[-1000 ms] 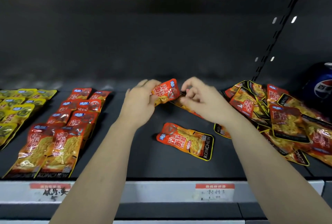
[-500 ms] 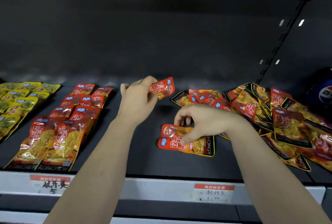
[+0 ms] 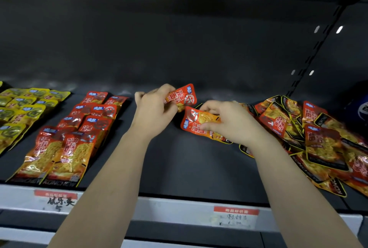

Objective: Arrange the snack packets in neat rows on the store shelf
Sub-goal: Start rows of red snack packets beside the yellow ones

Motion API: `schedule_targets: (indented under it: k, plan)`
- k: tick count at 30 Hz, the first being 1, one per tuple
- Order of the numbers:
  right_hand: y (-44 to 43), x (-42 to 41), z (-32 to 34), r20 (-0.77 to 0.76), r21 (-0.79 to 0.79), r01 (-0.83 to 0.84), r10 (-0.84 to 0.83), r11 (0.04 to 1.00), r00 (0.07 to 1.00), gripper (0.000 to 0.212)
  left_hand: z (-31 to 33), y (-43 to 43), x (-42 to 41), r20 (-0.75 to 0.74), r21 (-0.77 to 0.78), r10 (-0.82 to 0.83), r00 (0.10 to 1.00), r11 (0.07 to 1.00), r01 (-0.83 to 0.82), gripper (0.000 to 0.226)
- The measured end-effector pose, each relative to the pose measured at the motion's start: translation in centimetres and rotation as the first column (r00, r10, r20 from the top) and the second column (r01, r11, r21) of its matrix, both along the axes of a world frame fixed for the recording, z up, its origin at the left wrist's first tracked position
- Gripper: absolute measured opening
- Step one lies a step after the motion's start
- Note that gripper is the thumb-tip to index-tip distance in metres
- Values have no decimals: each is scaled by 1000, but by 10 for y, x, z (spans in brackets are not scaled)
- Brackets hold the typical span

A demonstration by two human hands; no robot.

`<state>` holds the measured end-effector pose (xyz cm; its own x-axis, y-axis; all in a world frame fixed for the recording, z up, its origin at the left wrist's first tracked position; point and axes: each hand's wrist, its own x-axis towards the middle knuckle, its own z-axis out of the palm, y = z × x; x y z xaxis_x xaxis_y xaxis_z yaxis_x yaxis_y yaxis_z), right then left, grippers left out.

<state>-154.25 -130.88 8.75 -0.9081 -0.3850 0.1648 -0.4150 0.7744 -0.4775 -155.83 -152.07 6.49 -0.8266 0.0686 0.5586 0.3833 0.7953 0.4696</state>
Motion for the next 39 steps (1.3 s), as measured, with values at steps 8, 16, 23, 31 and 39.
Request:
schedule_targets:
  k: [8,16,23,31,39]
  plan:
    - [-1,0,0,-93,38,65,-61,997,994,18,0,1,1,28,-76,-21,999,997,23,16]
    - [-8,-4,-4,-116,23,134,-131,991,985,15,0,2,-2,-34,-265,31,999,963,-39,24]
    - [-27,-7,17,-67,-119,191,-200,974,978,8,30,-41,-11,-121,-347,113,986,926,-149,28]
    - [-107,-34,18,167,-312,309,-269,898,949,12,37,-122,-24,-120,-359,177,977,910,-209,35]
    - [-169,-58,-16,533,-446,448,-172,775,828,28,16,-147,-24,-69,-233,236,969,941,-245,33]
